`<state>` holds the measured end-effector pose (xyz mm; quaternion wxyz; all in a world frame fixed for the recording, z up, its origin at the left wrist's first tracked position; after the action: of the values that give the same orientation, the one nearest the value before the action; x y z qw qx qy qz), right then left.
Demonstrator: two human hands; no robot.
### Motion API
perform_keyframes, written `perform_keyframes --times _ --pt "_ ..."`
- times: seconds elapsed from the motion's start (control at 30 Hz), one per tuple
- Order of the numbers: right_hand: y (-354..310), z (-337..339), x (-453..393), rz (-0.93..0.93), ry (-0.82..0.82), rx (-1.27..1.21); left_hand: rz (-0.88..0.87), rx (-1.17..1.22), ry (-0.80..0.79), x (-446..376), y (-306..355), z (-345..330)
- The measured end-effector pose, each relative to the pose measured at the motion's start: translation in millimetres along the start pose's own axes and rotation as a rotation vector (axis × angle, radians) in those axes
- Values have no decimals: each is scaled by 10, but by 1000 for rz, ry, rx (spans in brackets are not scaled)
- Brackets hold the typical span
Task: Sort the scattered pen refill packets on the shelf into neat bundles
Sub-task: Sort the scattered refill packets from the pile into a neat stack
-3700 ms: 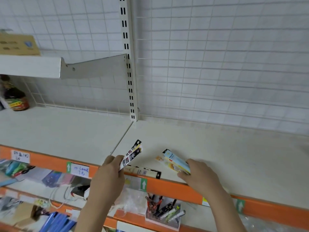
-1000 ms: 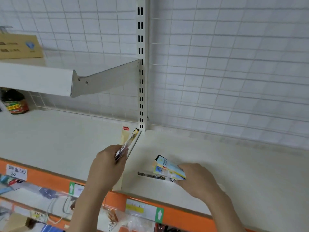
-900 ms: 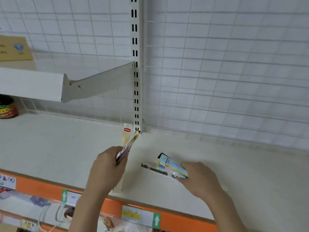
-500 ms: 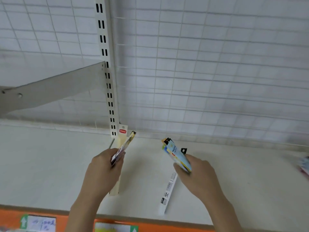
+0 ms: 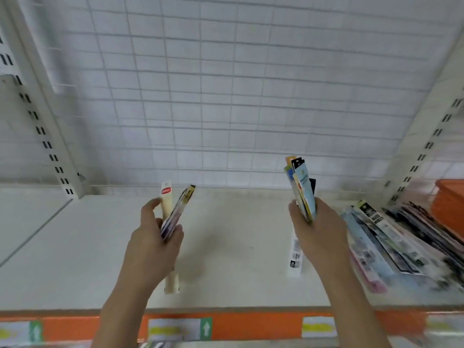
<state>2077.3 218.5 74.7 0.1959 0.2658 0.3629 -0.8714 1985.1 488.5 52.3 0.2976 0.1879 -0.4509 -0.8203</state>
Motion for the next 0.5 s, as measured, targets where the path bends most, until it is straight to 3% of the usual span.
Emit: perform_keyframes --times 0.23,0.5 --pt "699 880 30 -44 79 -124 36 -25 54 593 527 -720" --pt "824 743 -54 -100 -29 -333 -66 -66 8 625 769 -932"
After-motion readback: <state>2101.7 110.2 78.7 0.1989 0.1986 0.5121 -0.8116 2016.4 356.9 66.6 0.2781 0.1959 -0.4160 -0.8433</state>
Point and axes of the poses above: each hand's wrist, its own x-axis away from the middle knuckle, its own z-axis out of the back of the hand, y = z × x, the point moved 7 cm from there along -x, towards the middle knuckle, and after that the axes turned 15 degrees about z, right-handed, at the moved point
